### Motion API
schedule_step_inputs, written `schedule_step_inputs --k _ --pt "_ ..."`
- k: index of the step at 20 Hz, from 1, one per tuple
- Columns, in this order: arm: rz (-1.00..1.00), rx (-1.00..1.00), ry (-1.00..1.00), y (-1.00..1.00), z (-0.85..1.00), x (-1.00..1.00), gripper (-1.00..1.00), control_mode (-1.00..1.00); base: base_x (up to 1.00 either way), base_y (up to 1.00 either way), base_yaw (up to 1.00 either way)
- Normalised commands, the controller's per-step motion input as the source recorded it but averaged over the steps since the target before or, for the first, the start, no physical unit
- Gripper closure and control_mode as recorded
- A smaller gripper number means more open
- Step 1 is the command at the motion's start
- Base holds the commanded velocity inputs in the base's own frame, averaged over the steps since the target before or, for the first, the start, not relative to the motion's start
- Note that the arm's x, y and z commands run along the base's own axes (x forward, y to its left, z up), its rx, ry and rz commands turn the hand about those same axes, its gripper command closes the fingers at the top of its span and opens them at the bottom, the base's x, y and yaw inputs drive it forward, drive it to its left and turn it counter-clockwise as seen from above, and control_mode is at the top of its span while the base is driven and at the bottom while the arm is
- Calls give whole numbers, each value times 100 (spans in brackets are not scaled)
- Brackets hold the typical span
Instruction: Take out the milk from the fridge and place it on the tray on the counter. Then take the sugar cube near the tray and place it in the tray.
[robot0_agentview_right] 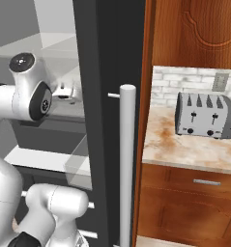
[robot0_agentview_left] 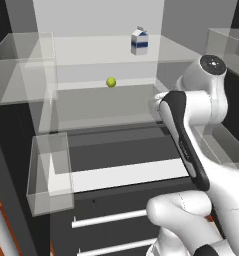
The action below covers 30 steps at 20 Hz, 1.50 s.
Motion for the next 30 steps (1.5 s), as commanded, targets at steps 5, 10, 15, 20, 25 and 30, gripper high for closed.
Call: schedule_step_inputs --k 5,10,15,20,25,30 --pt "0 0 -39 4 48 -29 -100 -100 0 0 0" --pt "0 1 -24 0 63 -31 -100 -100 0 0 0" --pt "0 1 -3 6 58 -4 -100 -100 0 0 0" --pt "-4 0 0 12 78 0 -100 -100 0 0 0" --pt "-3 0 0 0 76 0 -100 -100 0 0 0" --pt "0 0 -20 3 24 4 -100 -100 0 0 0"
